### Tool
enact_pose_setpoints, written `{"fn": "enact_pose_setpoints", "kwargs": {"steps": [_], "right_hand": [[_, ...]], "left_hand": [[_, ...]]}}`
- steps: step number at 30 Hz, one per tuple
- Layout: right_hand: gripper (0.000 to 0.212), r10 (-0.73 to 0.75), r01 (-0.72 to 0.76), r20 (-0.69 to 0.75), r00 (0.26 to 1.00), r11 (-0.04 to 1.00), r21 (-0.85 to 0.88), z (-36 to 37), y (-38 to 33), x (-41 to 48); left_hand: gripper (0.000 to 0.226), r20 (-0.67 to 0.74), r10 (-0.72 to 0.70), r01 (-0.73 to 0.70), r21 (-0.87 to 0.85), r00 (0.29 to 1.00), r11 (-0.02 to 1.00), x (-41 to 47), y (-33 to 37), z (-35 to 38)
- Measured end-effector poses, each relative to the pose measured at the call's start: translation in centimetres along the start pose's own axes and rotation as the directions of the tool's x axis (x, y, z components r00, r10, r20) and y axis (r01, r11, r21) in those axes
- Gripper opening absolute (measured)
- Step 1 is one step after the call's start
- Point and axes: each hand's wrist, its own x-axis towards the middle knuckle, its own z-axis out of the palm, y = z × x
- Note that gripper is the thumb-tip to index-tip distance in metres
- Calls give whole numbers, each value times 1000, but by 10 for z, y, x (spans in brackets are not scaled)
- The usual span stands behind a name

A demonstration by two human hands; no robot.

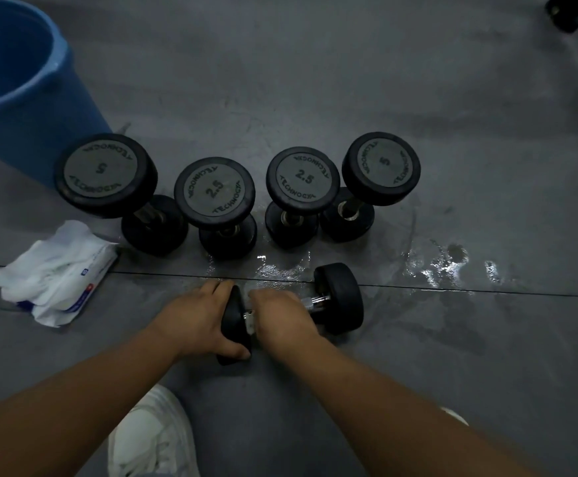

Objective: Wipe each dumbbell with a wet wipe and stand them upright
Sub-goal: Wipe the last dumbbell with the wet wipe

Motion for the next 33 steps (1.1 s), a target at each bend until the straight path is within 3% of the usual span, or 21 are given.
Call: {"fn": "enact_pose_setpoints", "kwargs": {"steps": [2, 7, 10, 14, 18, 23, 28, 31, 33], "right_hand": [[27, -8, 11, 46, 999, 997, -82, 8, -5, -4], [23, 63, -56, -59, 996, 992, 116, -7, 3, 4], [26, 20, -19, 54, 998, 1000, -7, 3, -4, -1], [20, 28, -27, -6, 1000, 998, 59, -6, 6, 11], [29, -26, 36, 197, 980, 998, -44, -2, 8, 10], [20, 22, -20, -55, 998, 999, 41, -8, 24, 9], [19, -81, 78, -4, 997, 973, -219, -2, 4, -10], [20, -49, 29, -51, 997, 942, -335, -30, 14, -3], [27, 16, -21, -14, 1000, 838, -545, -34, 26, -5]], "left_hand": [[119, -3, -3, 3, 17, 1000, 1000, -1, 1, -1], [114, -2, -11, 11, 21, 1000, 1000, 0, 2, -1], [118, -4, -7, 7, 38, 1000, 999, -1, 2, -3], [114, 3, -12, 12, 28, 1000, 1000, -1, 3, -1], [117, 24, -11, 11, 24, 1000, 1000, 0, 2, -5], [122, 35, -21, 20, 18, 999, 1000, 2, 0, -6], [121, 31, -23, 23, 16, 999, 1000, 0, 1, -4], [121, 26, -19, 19, 10, 999, 1000, 0, 1, -4], [122, 43, -26, 26, 12, 999, 1000, 1, 1, -7]]}}
